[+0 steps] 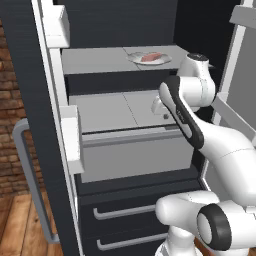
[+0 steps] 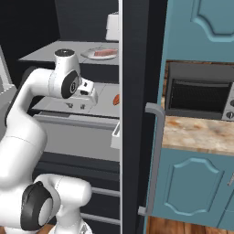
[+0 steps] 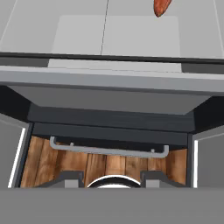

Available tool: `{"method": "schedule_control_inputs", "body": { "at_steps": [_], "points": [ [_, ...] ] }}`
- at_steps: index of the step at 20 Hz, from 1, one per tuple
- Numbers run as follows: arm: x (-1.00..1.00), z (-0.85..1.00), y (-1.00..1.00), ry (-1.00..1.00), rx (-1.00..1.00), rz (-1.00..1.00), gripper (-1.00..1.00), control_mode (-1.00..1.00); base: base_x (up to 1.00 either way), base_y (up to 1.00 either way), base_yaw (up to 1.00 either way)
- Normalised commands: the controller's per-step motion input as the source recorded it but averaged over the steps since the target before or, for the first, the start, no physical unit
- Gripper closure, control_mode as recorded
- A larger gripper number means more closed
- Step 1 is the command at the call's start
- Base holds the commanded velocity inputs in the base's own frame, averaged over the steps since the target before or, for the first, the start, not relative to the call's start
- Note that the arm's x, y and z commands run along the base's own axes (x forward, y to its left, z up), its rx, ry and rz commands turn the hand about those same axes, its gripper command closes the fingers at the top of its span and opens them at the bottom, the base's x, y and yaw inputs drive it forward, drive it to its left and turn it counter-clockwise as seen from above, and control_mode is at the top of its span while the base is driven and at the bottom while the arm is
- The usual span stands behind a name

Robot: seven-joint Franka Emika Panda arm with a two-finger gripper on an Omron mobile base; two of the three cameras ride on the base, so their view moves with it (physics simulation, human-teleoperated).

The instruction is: Retrieve the steak from the fridge and place it on the cutting board.

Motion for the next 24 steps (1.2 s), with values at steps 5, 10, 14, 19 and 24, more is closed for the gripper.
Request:
{"method": "schedule_control_inputs", "body": {
  "at_steps": [5, 10, 14, 19, 24],
  "points": [
    [-0.03, 0.00, 0.00, -0.05, 0.00, -0.01, -1.00, -1.00, 0.00, 0.00, 0.00],
    [0.00, 0.01, 0.04, -0.02, 0.00, -0.02, -1.00, -1.00, 0.00, 0.00, 0.00],
    [-0.02, 0.23, 0.05, -0.14, 0.00, -0.16, -1.00, -1.00, 0.00, 0.00, 0.00],
    [-0.02, 0.41, 0.01, -0.17, 0.00, -0.32, -1.00, -1.00, 0.00, 0.00, 0.00],
    [0.00, 0.53, 0.00, -0.19, 0.00, -0.32, -1.00, -1.00, 0.00, 0.00, 0.00]
  ]
}}
